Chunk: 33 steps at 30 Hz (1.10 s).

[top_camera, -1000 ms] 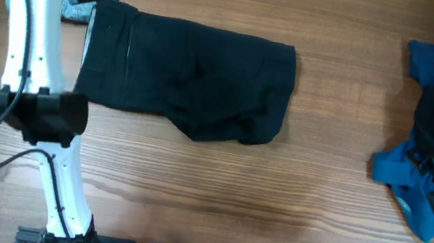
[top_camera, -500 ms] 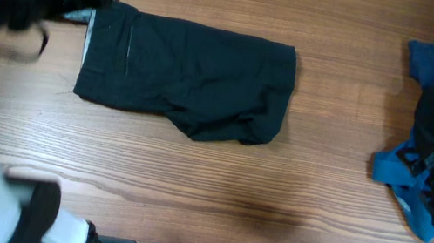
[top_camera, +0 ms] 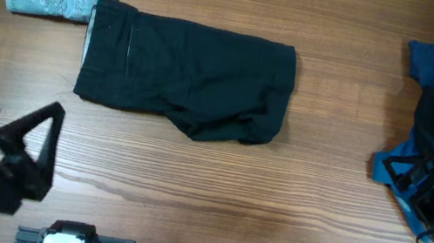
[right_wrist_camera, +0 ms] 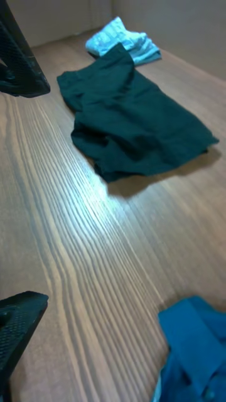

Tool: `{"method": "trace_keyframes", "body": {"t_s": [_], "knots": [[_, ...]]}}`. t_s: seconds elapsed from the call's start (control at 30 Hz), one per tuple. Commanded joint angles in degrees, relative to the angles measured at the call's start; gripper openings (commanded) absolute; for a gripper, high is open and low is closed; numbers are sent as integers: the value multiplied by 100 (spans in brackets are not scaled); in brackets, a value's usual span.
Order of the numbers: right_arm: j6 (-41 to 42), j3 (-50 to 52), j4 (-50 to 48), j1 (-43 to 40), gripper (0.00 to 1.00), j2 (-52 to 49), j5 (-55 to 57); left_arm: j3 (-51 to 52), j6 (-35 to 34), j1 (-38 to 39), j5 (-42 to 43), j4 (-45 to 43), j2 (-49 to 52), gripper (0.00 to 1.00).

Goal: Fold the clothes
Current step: 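Move left gripper to trousers' left end, right gripper toward right end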

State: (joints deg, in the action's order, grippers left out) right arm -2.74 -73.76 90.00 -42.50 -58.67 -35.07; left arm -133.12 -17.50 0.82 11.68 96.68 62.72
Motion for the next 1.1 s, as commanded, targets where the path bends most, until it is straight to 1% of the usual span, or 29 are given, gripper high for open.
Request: {"method": "trace_keyframes", "body": {"t_s": [0.0,0.1,0.23,0.43,0.57,0.63,0.73,0.87,0.93,1.07], "knots": [[-195,-118,28,31,100,72,-254,911,-26,31,-219,-20,116,89],[-232,-118,72,31,100,74,-254,1121,33,31,-205,-20,308,89],[-339,-118,170,31,100,79,-278,1134,39,31,-13,-20,564,89],[-378,-118,212,107,100,166,-297,1204,79,31,-9,-17,702,91],[-479,-118,212,380,100,334,-404,1600,74,28,-437,-17,717,93],[-481,-118,212,529,100,433,-404,1919,74,-22,-498,-20,739,94],[-479,-118,212,787,100,634,-404,2496,76,-407,-732,-133,905,96],[-459,-118,212,1019,100,855,-404,2935,79,-1049,-640,-278,1311,96],[-457,-118,212,1139,100,968,-479,3051,120,-1375,-389,-409,1589,95],[-459,-118,212,1373,100,1156,-905,3102,671,-1947,612,-743,2297,91]]}}
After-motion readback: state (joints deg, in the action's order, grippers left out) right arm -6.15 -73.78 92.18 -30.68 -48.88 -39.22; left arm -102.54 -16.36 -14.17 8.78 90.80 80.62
